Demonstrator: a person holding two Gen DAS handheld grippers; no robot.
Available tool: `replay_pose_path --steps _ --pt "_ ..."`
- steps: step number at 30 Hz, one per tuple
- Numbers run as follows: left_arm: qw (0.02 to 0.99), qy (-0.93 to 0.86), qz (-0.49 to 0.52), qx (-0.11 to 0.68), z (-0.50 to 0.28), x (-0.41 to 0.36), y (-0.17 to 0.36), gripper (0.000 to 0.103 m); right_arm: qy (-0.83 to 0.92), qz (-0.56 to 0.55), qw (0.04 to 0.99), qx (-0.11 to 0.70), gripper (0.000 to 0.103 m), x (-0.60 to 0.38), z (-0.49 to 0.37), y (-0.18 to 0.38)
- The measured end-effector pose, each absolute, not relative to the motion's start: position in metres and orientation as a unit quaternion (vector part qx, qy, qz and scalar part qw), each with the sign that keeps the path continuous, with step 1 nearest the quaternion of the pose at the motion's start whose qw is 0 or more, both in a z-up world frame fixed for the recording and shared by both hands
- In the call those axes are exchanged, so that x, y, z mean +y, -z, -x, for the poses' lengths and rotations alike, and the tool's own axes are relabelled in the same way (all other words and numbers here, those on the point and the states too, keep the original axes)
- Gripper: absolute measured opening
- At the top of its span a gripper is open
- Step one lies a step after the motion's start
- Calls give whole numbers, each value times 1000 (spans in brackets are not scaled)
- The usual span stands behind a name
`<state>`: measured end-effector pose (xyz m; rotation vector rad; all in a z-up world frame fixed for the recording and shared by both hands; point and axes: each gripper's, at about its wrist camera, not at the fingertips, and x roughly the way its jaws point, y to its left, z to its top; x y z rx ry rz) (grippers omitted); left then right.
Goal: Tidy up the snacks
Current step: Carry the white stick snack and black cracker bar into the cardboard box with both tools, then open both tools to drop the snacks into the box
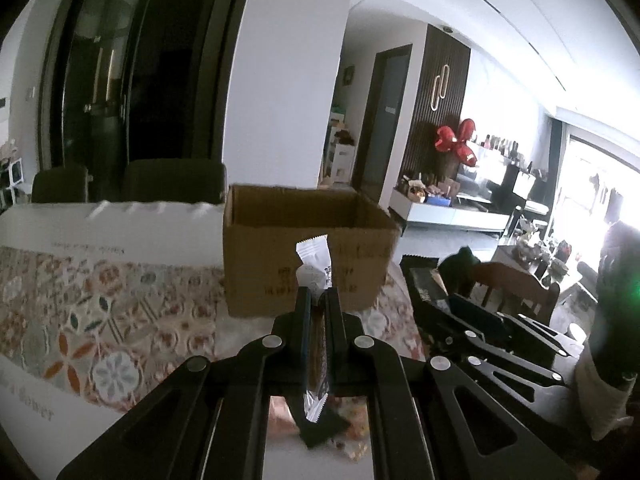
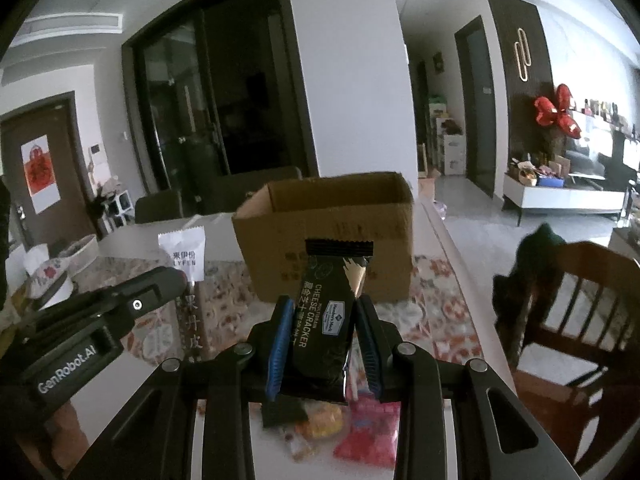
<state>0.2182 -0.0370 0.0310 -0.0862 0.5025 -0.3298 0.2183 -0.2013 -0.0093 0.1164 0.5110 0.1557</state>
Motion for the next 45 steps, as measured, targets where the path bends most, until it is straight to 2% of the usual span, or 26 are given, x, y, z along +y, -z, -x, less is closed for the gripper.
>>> replay_pose_path --steps 20,29,34,35,36,38,39,45 --pt "952 170 18 254 -351 -52 -82 8 -100 -34 960 261 33 -208 -346 -46" --pt "948 166 1 270 -413 -67 -79 8 -95 -32 951 292 33 -215 -400 -37" --pt "938 167 -7 305 -437 -76 -65 9 -89 -45 946 309 34 -219 -420 -26" --pt "937 164 -5 308 -440 -76 -63 13 -83 -47 945 312 34 -220 -423 -24" --pt "937 162 -7 310 -441 -76 -61 25 -78 -48 945 314 35 -222 -425 -22" --pt "940 152 -14 306 -438 -73 -58 40 -73 -55 943 320 46 -225 -429 -18" --pt "941 150 -16 304 -434 -72 -57 41 -71 -57 943 321 53 -226 -429 -17" --pt "941 141 -25 305 -414 -66 -58 48 -60 -42 949 308 53 -221 -414 -20"
